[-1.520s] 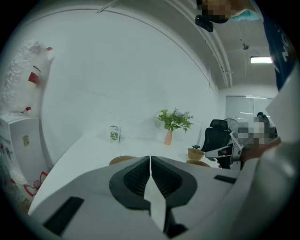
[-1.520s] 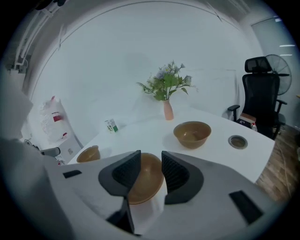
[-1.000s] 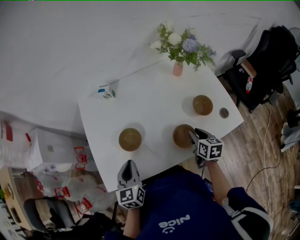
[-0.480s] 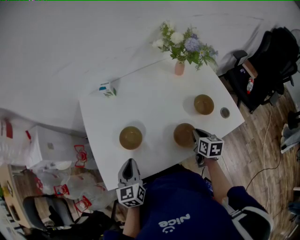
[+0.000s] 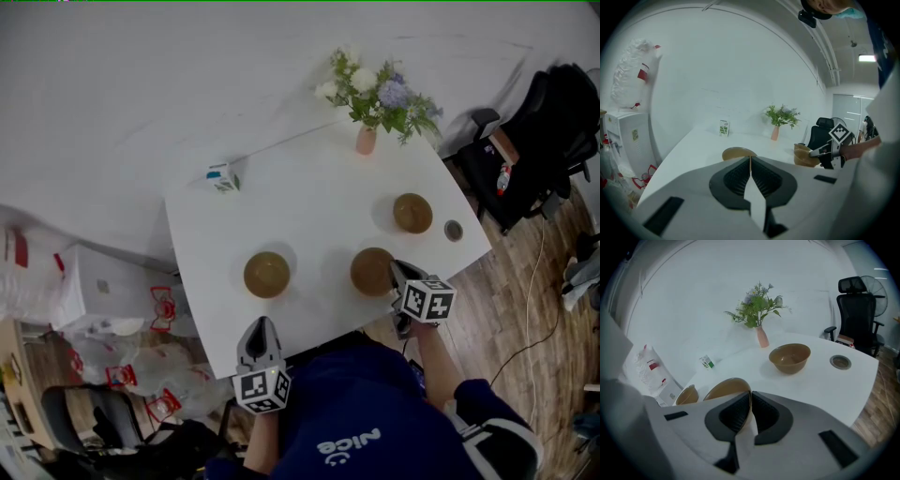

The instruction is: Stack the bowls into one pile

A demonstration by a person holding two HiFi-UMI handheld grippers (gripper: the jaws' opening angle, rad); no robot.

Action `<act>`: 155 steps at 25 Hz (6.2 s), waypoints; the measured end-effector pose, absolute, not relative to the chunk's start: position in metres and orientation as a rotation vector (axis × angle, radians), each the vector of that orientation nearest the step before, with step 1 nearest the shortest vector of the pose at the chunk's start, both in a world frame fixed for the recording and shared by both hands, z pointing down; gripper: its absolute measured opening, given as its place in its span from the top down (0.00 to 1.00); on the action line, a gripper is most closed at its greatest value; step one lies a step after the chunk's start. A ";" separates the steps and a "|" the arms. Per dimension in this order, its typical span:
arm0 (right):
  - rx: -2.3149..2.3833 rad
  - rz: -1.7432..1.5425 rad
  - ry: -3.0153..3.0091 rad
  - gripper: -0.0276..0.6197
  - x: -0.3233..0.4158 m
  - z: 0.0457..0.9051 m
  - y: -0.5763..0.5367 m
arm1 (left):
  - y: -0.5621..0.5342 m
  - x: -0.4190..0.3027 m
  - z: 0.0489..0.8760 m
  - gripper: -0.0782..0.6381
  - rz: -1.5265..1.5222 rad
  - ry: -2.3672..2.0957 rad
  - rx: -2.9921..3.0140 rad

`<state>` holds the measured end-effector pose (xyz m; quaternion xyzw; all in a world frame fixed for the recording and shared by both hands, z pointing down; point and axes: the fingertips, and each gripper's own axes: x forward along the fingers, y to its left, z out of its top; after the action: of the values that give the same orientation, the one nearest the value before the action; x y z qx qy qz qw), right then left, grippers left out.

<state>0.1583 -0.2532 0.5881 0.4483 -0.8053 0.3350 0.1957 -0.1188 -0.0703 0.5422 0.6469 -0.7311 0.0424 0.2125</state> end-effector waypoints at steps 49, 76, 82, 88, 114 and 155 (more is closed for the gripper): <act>0.514 0.694 -2.519 0.90 -0.115 0.554 -0.222 | -0.010 -0.180 0.547 0.86 0.053 -2.196 1.504; 0.399 0.540 -2.471 0.73 -0.140 0.585 -0.212 | -0.043 -0.186 0.560 0.86 0.091 -2.106 1.550; 0.382 0.559 -2.533 0.72 -0.130 0.569 -0.216 | -0.064 -0.178 0.554 0.86 0.105 -2.090 1.624; 0.508 0.554 -2.577 0.72 -0.093 0.551 -0.236 | -0.082 -0.170 0.550 0.86 0.089 -2.059 1.680; 1.503 0.655 -2.258 0.73 0.229 0.543 -0.357 | -0.120 -0.102 0.548 0.85 0.062 -1.961 1.815; 1.366 0.753 -2.124 0.90 0.246 0.576 -0.412 | -0.123 -0.100 0.562 0.86 0.118 -1.962 1.698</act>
<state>0.2462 -0.4118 0.5757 0.5017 -0.7804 0.2767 0.2505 -0.0998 -0.1229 0.5618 0.6297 -0.7275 0.0437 0.2690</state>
